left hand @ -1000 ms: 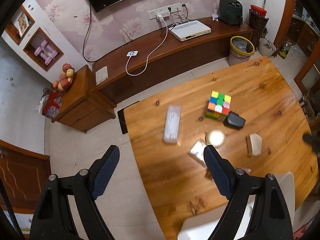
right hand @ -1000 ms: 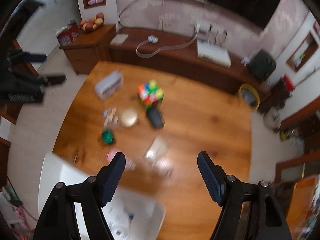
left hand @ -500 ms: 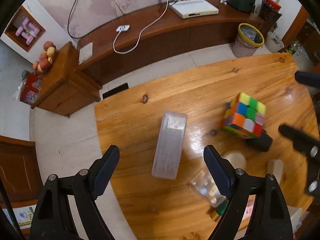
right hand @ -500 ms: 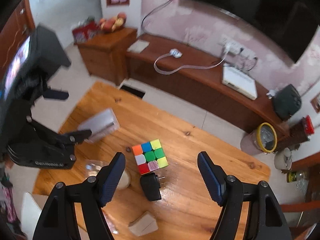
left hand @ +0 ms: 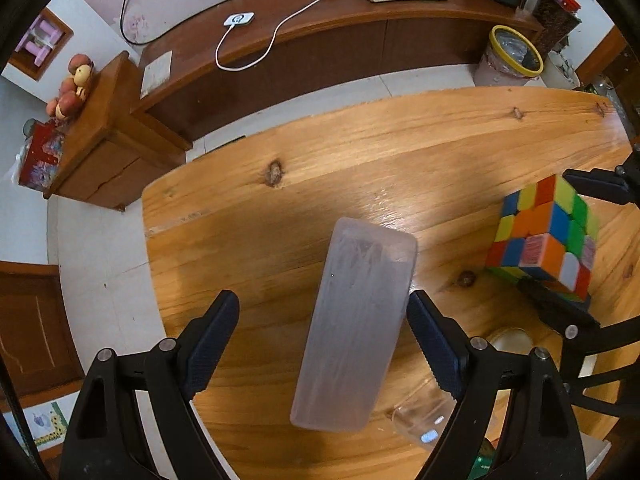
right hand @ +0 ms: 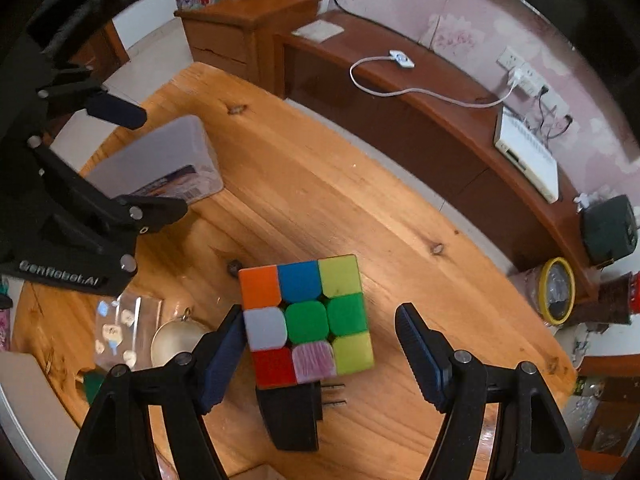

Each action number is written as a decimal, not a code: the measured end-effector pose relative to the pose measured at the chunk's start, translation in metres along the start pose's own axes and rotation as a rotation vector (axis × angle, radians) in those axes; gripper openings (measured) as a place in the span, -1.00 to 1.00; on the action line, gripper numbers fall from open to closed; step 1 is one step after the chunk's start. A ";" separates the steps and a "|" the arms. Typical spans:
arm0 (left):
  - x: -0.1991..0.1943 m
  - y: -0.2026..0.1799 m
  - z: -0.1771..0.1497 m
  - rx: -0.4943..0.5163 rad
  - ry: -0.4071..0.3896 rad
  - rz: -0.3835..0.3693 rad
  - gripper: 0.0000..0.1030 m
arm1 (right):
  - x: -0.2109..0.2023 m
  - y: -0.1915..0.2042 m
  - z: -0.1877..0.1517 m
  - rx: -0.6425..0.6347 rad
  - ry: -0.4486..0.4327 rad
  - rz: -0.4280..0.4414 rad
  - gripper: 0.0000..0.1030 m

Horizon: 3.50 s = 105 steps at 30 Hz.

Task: Organize rigid objects
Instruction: 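Grasp the clear case with the left tool while the right tool grasps the Rubik's cube, then lift and carry the clear case with the left tool while the right tool carries the cube to the tray, then open the left tool to drop the case while the right tool releases the cube in the tray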

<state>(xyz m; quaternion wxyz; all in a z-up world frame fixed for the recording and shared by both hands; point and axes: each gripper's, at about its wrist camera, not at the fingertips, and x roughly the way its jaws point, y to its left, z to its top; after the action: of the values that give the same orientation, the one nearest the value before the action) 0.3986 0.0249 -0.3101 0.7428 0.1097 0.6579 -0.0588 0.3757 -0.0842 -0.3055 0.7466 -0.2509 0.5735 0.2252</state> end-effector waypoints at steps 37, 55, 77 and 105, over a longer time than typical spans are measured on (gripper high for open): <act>-0.285 0.017 -0.183 -0.133 -0.336 -0.112 -0.27 | -0.287 0.038 -0.110 0.356 -0.402 -0.019 0.09; -0.252 -0.054 -0.311 -0.145 -0.339 -0.060 -0.27 | -0.287 0.172 -0.232 0.125 -0.358 0.056 0.09; -0.067 -0.068 -0.316 -0.280 -0.070 -0.103 -0.27 | -0.108 0.243 -0.275 0.073 0.030 0.188 0.09; -0.106 -0.093 -0.300 -0.129 -0.088 -0.029 0.69 | -0.157 0.229 -0.261 0.057 -0.099 0.196 0.33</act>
<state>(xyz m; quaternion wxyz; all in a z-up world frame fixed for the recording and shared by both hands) 0.0745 0.0011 -0.2465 0.7755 0.0493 0.6286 -0.0318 0.0005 -0.0803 -0.2365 0.7552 -0.1608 0.5639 0.2930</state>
